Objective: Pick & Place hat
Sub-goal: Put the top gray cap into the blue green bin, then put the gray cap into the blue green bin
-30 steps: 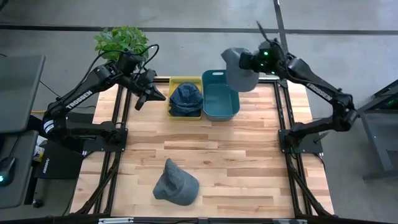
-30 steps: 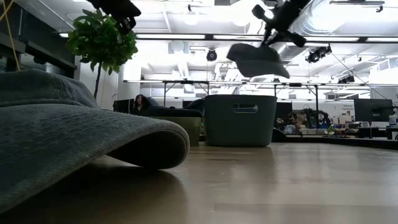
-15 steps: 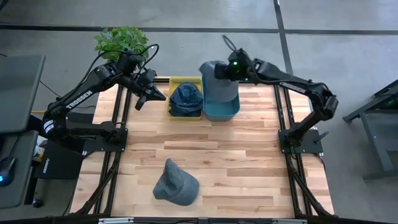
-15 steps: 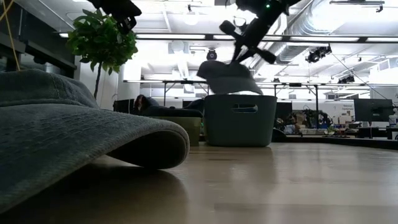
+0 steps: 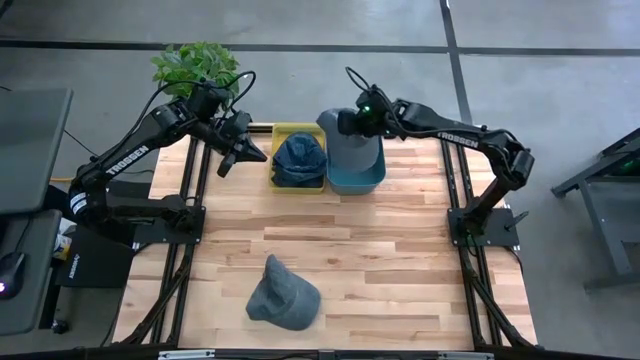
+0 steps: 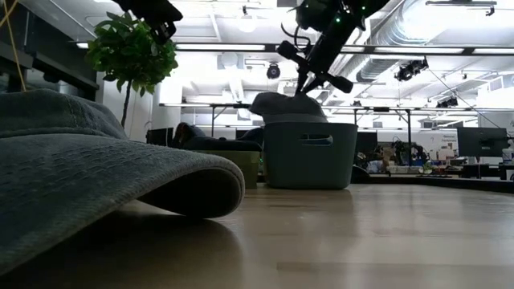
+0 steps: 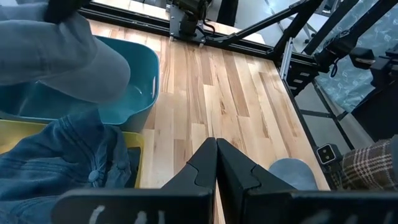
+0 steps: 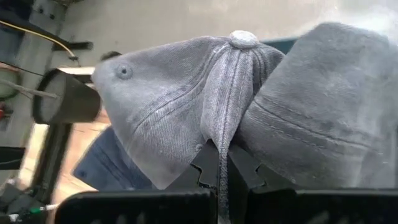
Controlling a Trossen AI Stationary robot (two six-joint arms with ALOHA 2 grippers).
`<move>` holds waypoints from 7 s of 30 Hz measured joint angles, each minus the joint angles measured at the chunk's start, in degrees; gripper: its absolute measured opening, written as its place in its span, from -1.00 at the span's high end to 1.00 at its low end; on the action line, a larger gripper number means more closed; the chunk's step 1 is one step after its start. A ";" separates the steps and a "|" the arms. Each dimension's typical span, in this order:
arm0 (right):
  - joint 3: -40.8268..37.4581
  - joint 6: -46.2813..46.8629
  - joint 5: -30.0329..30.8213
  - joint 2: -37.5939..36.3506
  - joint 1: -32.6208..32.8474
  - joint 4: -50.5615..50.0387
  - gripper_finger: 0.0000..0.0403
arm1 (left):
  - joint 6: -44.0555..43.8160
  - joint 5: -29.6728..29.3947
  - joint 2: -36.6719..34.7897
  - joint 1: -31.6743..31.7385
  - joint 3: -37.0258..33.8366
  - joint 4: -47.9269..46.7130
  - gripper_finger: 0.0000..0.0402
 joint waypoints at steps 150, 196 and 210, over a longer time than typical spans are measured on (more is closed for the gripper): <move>-13.94 -17.33 14.92 -26.35 32.48 -2.70 0.17 | -27.01 -4.02 -23.01 -9.32 -16.04 -6.05 1.00; -13.94 -17.21 20.22 -26.34 50.99 -11.35 0.17 | -79.65 -52.19 10.21 -67.49 -25.75 15.02 -0.29; -13.94 -17.31 17.86 -26.34 50.99 -11.35 0.17 | -81.30 -49.19 8.04 -67.49 -41.82 40.76 -0.35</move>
